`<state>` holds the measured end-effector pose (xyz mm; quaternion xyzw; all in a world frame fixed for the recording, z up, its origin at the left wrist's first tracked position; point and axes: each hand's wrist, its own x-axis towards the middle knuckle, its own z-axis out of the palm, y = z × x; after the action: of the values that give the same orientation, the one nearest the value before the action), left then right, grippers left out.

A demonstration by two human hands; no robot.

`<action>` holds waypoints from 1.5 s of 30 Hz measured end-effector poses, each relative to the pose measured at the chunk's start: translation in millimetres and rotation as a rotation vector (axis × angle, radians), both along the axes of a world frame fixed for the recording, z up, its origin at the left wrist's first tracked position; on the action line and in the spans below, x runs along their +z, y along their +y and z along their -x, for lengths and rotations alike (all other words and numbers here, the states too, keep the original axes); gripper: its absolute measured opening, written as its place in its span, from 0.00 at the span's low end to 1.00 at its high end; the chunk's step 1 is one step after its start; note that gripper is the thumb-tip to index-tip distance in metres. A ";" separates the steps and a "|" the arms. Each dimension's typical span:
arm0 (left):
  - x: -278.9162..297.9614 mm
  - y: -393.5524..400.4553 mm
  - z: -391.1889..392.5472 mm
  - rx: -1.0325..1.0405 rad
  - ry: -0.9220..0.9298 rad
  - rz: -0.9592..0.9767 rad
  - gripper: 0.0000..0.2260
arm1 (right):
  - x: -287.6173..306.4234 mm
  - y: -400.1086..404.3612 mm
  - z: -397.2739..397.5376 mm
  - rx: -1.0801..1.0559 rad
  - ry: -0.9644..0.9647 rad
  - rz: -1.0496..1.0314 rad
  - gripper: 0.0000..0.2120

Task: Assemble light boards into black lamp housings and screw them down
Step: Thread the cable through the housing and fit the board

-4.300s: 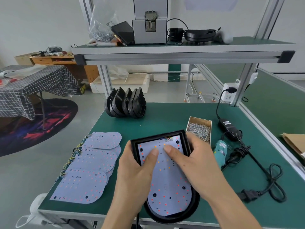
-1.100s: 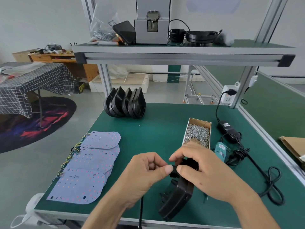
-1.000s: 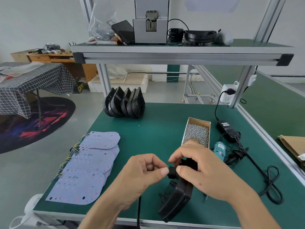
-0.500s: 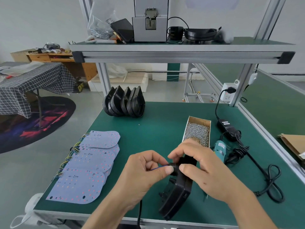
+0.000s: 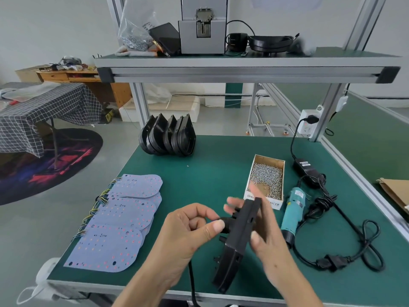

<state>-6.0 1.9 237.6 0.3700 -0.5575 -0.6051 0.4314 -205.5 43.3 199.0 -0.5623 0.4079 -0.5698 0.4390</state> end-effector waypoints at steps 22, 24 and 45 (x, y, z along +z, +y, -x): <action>65.5 36.7 -14.9 -0.117 0.106 0.085 0.15 | 33.0 5.2 -2.5 0.108 -0.267 0.071 0.22; 66.8 38.7 -13.9 -0.127 0.140 0.038 0.16 | 44.0 10.1 -7.7 0.026 -0.234 0.102 0.18; 67.9 42.5 0.5 0.011 0.314 0.088 0.15 | 63.6 6.1 -27.8 -0.026 -0.239 0.200 0.29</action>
<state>-6.6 44.4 305.5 0.2549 -0.5071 -0.6282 0.5322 -177.6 49.4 262.6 -0.5260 0.3016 -0.6760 0.4188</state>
